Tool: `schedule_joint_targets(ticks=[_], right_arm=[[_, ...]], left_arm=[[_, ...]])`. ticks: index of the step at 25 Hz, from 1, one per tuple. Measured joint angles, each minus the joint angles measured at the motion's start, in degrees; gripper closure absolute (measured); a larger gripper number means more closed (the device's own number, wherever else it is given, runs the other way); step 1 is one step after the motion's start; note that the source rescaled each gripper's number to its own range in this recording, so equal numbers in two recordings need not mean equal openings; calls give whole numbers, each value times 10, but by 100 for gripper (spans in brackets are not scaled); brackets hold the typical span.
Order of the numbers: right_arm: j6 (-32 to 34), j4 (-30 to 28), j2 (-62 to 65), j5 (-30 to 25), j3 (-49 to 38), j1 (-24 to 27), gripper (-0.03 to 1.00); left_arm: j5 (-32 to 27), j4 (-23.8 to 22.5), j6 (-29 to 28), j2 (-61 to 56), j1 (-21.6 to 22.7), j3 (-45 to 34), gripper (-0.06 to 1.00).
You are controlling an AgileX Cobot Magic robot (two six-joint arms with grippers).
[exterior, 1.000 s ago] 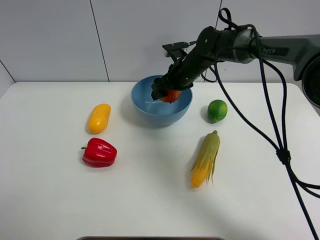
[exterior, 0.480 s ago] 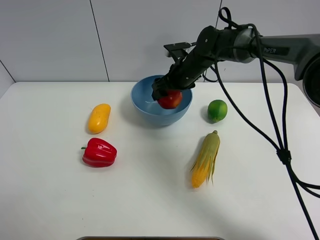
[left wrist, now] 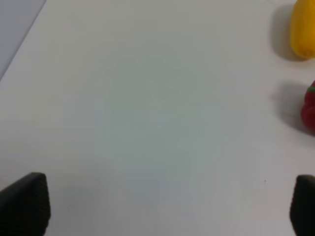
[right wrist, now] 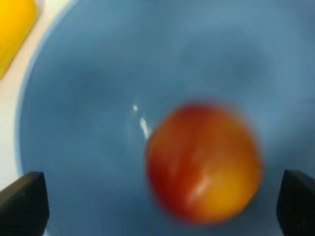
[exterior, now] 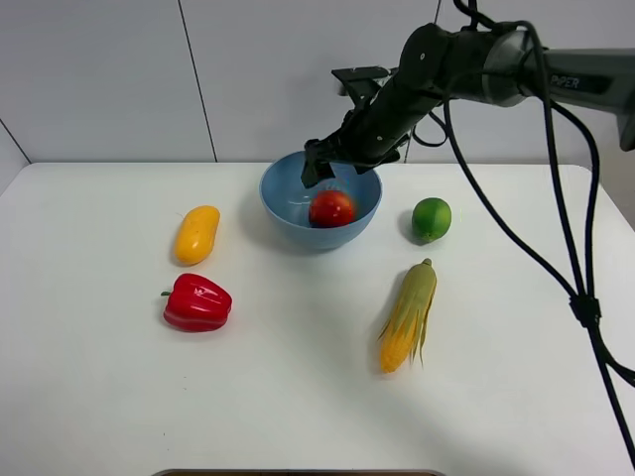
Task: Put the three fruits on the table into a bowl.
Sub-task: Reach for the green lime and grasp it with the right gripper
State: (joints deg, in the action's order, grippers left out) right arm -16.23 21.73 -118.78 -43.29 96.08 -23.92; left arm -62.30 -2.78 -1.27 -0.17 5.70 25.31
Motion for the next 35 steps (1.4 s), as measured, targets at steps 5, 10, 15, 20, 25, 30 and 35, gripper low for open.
schedule_joint_targets(ticks=[5, 10, 15, 20, 25, 30, 35], right_arm=[[85, -78, 56, -45, 0, 15, 20], [143, -138, 84, -121, 0, 59, 20], [162, -151, 85, -181, 0, 106, 20], [189, -178, 85, -200, 0, 128, 20], [212, -202, 78, -209, 0, 128, 20], [219, -209, 34, -210, 0, 128, 20], [220, -207, -9, -210, 0, 128, 20]], left_arm=[[0, 0, 1, 0, 0, 0, -6], [0, 0, 1, 0, 0, 0, -6], [0, 0, 1, 0, 0, 0, -6], [0, 0, 1, 0, 0, 0, -6], [0, 0, 1, 0, 0, 0, -6], [0, 0, 1, 0, 0, 0, -6], [0, 0, 1, 0, 0, 0, -6]])
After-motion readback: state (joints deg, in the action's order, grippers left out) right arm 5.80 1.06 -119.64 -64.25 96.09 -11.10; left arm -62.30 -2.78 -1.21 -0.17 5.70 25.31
